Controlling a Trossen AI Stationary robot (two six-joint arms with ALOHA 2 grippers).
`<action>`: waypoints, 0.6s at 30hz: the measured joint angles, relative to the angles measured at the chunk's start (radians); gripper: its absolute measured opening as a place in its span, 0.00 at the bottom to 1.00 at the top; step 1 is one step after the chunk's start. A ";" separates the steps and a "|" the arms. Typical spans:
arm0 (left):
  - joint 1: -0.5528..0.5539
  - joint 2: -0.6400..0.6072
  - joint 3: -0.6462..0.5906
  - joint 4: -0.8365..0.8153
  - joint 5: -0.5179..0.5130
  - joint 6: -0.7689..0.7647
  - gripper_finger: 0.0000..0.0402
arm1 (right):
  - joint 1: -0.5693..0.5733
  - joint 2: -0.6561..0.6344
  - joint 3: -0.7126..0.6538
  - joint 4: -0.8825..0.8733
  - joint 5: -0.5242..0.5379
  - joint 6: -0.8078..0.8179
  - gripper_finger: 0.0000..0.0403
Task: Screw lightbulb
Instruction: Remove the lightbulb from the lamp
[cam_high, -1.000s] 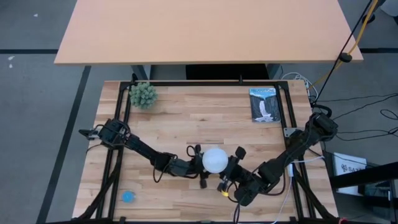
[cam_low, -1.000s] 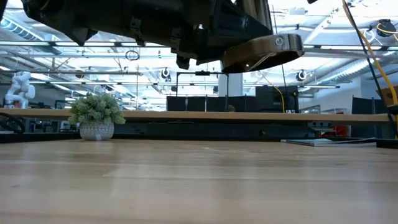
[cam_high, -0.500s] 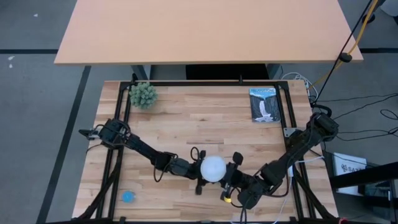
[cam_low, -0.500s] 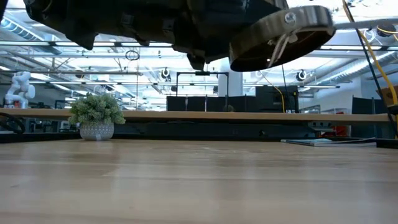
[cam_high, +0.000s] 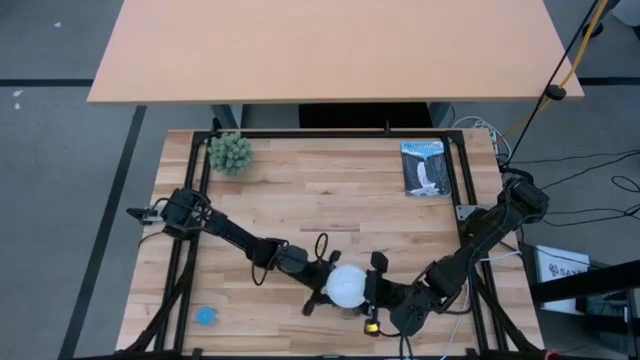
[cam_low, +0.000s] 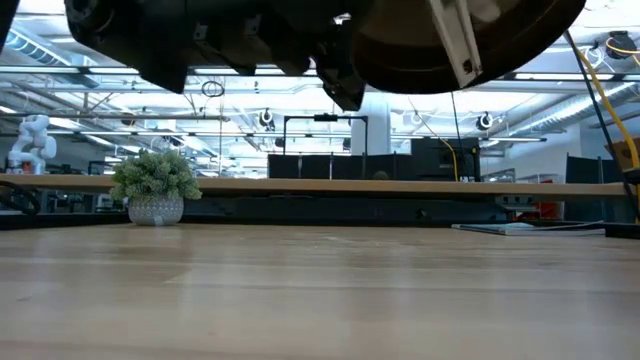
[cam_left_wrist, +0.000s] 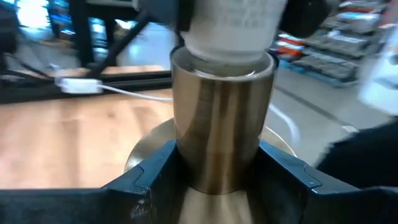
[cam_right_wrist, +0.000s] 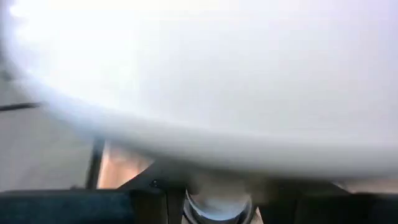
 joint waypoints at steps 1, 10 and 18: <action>0.004 0.000 0.000 0.000 0.035 -0.011 0.47 | 0.000 -0.006 0.000 -0.001 -0.022 -0.011 0.34; 0.057 0.000 -0.001 0.071 0.319 -0.120 0.47 | -0.016 -0.045 -0.001 0.074 -0.080 -0.161 0.34; 0.092 0.000 -0.001 -0.008 0.180 -0.095 0.47 | -0.021 -0.048 -0.004 0.020 0.137 -0.150 0.37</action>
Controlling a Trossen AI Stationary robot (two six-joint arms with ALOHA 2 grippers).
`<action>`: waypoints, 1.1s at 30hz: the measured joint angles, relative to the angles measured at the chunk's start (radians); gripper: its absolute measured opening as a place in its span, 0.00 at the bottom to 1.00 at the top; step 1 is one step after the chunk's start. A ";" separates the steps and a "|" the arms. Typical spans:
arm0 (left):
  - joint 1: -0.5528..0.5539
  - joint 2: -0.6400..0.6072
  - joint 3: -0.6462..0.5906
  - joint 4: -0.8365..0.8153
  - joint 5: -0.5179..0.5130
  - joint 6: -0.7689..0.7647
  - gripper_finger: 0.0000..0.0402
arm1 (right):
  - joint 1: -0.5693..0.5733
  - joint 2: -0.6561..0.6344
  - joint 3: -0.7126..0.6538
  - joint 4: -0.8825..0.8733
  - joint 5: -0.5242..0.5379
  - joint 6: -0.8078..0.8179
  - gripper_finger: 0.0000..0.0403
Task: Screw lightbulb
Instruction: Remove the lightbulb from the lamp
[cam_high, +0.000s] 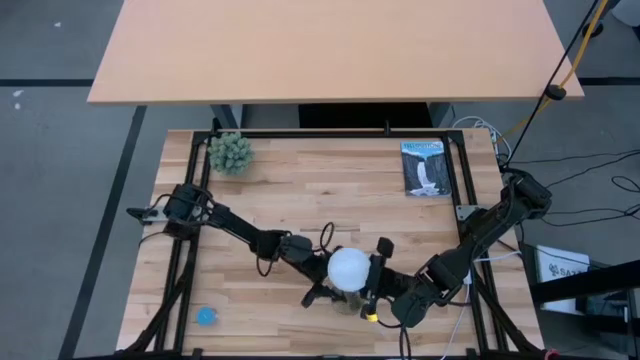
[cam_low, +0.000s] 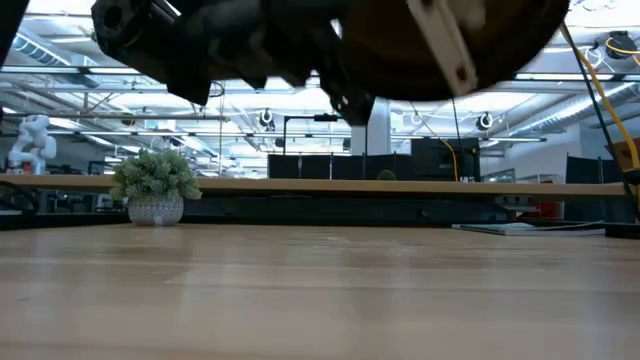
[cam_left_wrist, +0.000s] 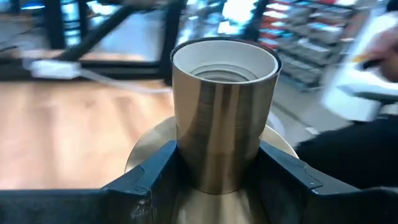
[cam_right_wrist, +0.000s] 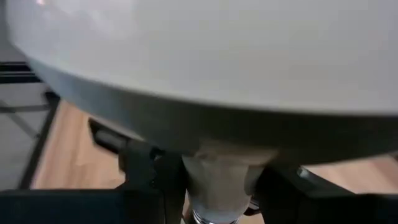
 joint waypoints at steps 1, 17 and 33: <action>0.006 0.000 0.000 -0.018 -0.027 0.002 0.47 | 0.003 0.000 0.000 -0.005 0.028 0.000 0.37; 0.094 -0.002 -0.032 -0.216 -0.254 -0.009 0.47 | 0.095 0.000 0.002 -0.914 -0.040 1.071 0.36; 0.119 -0.001 -0.241 0.014 -0.599 0.004 0.47 | 0.010 -0.001 -0.081 -0.875 -0.159 1.146 0.38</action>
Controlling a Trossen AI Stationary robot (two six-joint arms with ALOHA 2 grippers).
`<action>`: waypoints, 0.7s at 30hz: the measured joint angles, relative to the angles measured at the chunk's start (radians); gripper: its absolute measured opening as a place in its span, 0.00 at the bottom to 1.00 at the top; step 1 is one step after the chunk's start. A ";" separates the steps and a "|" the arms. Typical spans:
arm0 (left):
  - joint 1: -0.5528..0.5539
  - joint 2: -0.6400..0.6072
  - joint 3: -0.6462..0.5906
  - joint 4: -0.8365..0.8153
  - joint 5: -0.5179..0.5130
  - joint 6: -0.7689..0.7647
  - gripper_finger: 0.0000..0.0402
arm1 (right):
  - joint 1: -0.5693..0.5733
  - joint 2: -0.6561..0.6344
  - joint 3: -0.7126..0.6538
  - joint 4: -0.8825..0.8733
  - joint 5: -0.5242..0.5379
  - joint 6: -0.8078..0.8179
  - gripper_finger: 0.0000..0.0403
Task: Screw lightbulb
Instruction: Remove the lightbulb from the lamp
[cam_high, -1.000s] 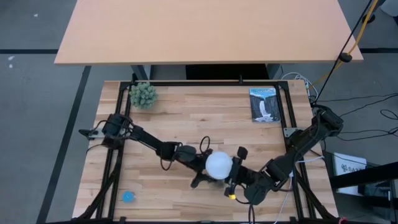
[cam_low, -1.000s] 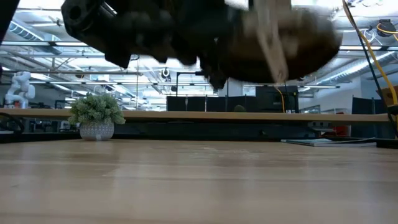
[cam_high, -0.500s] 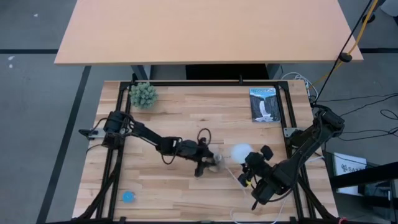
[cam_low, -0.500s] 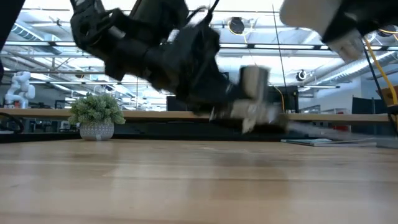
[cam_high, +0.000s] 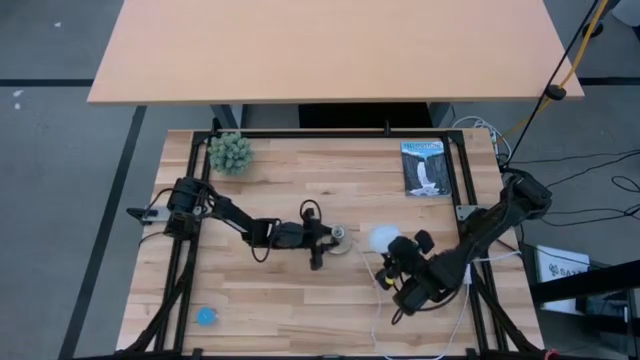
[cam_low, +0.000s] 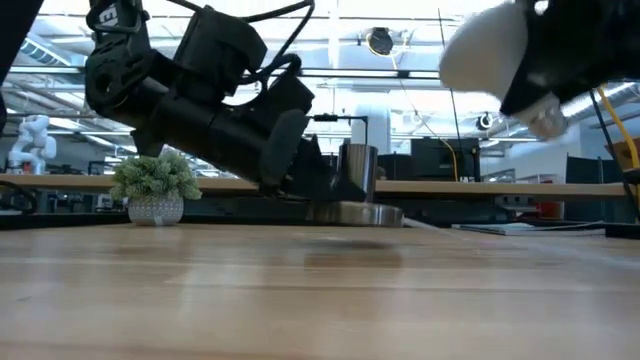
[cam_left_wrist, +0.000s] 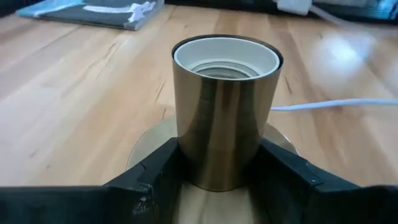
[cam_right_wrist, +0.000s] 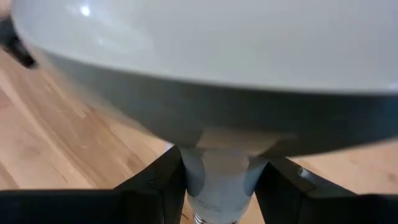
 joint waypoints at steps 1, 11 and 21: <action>0.000 0.000 0.000 0.004 0.000 -0.029 0.47 | -0.009 0.000 -0.020 0.028 -0.014 0.001 0.38; 0.002 0.000 0.001 0.009 0.000 -0.082 0.47 | -0.128 0.001 -0.168 0.195 -0.240 -0.035 0.38; 0.004 0.000 0.001 0.008 0.000 -0.084 0.51 | -0.306 0.001 -0.197 0.247 -0.402 -0.275 0.39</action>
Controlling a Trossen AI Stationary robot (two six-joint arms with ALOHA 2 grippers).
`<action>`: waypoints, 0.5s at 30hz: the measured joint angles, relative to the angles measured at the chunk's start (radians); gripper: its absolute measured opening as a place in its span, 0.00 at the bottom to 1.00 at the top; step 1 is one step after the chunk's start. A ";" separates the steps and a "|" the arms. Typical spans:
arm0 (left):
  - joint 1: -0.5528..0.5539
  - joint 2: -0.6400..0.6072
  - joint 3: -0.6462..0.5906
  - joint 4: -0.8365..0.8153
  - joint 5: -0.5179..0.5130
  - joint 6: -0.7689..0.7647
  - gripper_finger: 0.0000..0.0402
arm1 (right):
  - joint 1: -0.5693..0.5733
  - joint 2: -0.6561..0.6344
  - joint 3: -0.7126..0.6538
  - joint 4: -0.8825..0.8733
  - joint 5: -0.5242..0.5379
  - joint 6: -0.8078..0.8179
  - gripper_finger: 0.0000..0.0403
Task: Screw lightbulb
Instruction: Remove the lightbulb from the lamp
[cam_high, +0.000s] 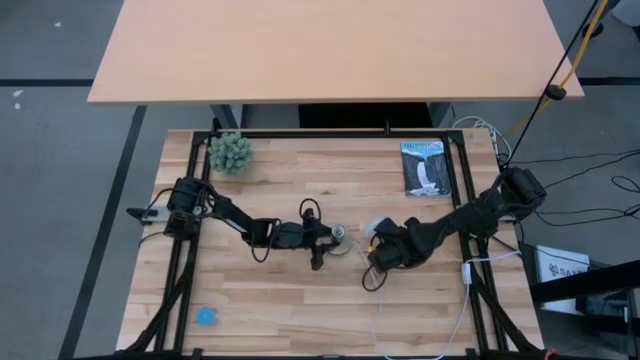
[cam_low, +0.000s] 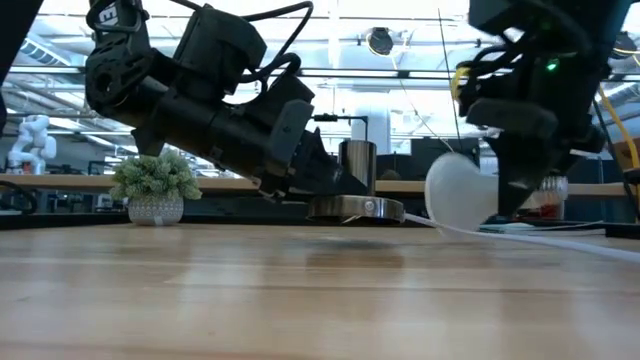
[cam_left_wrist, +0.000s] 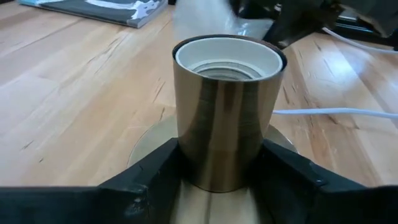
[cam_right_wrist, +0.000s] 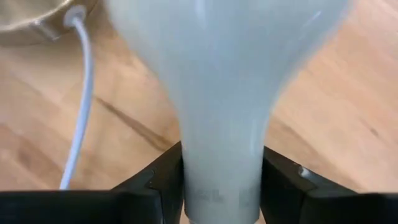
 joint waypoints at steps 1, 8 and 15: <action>0.000 0.000 0.000 0.000 0.000 0.000 0.53 | -0.010 0.000 0.000 0.000 0.000 -0.013 0.39; -0.001 0.000 0.001 0.000 -0.002 -0.001 0.72 | -0.066 0.000 0.000 -0.003 -0.054 -0.105 0.39; -0.005 0.000 0.001 -0.006 0.000 -0.013 0.77 | -0.096 0.000 0.000 -0.015 -0.053 -0.188 0.39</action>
